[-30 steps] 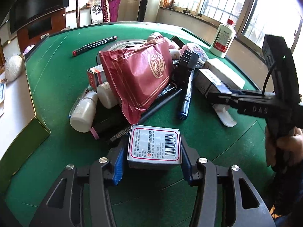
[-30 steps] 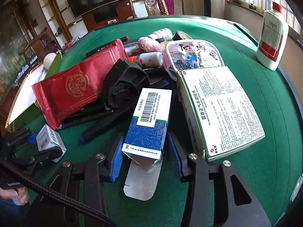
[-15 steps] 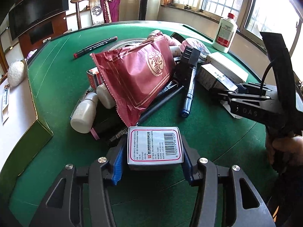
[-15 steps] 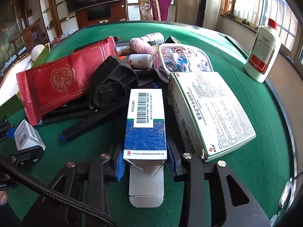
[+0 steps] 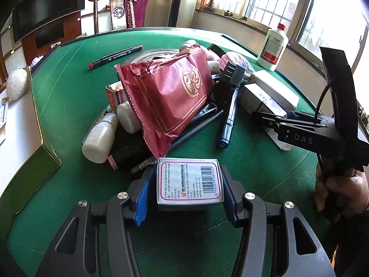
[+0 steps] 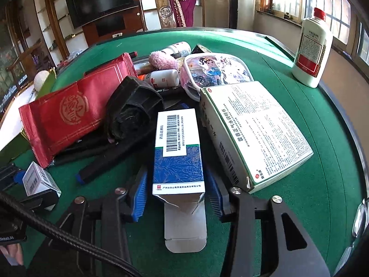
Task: Organize objects
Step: 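Grasp the blue-and-white medicine box with the right gripper while the left gripper holds its box, then carry both boxes into the white tray and open both grippers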
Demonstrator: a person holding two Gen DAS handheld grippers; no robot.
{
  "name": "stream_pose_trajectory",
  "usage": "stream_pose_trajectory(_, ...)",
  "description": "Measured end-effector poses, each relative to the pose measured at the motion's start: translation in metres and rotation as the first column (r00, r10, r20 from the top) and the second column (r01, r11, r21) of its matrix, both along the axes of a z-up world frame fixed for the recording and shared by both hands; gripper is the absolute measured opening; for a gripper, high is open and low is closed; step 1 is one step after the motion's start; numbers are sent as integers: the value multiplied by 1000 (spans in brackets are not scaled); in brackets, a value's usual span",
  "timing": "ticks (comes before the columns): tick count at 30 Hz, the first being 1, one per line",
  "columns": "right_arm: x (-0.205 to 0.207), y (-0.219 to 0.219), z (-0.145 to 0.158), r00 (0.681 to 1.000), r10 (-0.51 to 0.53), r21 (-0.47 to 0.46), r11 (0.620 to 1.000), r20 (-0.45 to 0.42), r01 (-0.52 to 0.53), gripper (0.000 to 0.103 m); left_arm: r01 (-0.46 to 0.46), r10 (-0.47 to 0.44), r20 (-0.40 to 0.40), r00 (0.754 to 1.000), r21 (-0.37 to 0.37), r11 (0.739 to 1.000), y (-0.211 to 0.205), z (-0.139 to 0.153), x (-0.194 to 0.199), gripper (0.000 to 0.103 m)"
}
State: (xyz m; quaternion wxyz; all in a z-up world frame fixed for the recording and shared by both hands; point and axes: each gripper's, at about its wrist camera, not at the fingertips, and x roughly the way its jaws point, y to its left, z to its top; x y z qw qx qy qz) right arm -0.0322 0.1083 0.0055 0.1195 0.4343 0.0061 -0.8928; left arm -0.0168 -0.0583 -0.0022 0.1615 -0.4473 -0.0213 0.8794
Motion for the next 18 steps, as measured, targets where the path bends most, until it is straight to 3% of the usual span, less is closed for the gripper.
stream_pose_trajectory(1,-1,4,0,1000,-4,-28,1000,2,4,41,1,-1,0,1000,5,1000,-1,0,0,48)
stream_pose_trajectory(2,-1,7,1,1000,-14,-44,999,3,14,32,1,-1,0,1000,9,1000,-1,0,0,48)
stream_pose_trajectory(5,-4,19,1,999,-30,-116,993,15,31,31,1,-1,-2,1000,1,1000,-1,0,-1,47)
stream_pose_trajectory(11,12,21,16,997,-28,-117,993,-73,19,32,-15,15,-10,1000,-61,998,7,1,-1,42)
stream_pose_trajectory(16,13,24,20,998,-13,-196,981,-65,0,32,-29,29,-2,1000,63,998,-12,1,-1,41)
stream_pose_trajectory(18,16,24,24,996,-11,-202,979,-88,-7,32,-25,27,-32,999,59,998,-12,6,4,41)
